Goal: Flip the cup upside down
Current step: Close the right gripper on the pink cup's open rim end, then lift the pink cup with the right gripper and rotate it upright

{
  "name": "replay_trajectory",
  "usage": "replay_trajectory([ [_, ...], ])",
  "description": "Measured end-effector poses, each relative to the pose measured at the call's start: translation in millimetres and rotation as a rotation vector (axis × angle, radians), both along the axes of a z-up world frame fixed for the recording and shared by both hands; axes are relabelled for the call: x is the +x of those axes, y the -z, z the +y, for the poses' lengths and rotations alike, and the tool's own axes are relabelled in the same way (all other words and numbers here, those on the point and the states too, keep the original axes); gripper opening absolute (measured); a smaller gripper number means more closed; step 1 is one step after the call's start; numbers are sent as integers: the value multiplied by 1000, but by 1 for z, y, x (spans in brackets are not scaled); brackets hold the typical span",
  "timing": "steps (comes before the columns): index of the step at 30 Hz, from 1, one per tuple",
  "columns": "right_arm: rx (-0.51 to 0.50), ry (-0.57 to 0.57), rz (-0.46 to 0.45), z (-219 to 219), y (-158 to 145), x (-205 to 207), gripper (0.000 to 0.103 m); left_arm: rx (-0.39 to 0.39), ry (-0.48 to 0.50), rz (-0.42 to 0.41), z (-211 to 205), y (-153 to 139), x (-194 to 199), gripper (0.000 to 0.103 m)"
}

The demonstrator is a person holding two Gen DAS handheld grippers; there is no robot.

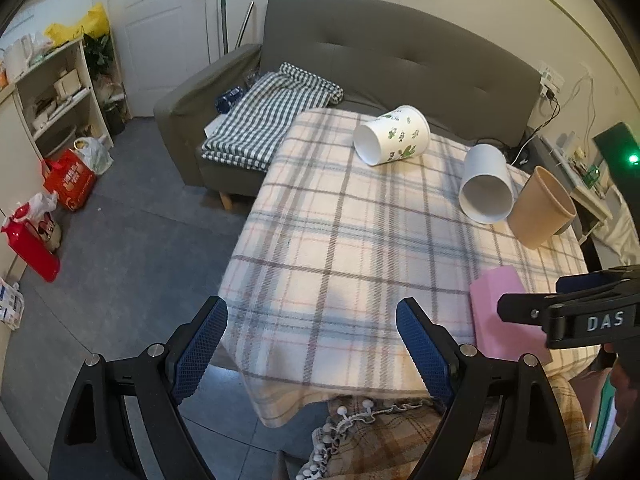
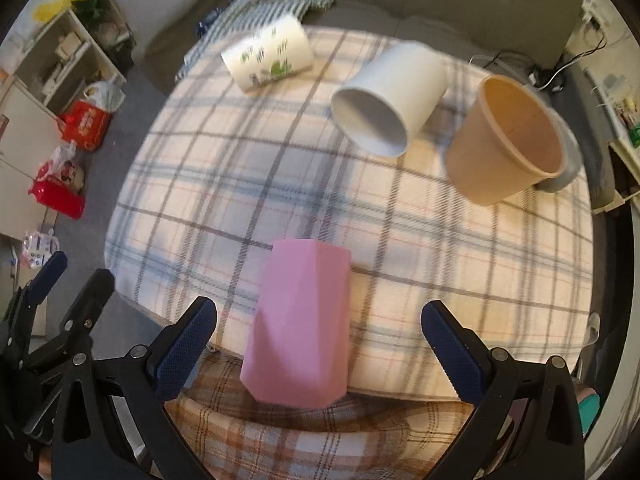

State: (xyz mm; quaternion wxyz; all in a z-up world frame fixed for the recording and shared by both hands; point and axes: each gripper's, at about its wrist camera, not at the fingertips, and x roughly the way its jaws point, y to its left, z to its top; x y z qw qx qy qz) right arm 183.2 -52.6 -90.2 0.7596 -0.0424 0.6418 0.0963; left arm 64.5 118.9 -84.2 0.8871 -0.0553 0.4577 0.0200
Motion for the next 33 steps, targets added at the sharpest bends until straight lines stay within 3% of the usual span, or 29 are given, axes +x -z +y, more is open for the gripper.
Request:
replay_trajectory([
  [10, -15, -4, 114, 12, 32, 20, 89, -20, 7, 44, 5, 17, 12, 89],
  [17, 10, 1, 139, 14, 41, 26, 69, -30, 7, 52, 7, 20, 12, 89],
  [21, 25, 4, 124, 12, 35, 27, 57, -25, 4, 52, 6, 17, 11, 89],
  [33, 75, -13, 28, 5, -4, 15, 47, 1, 17, 18, -11, -1, 1, 89],
])
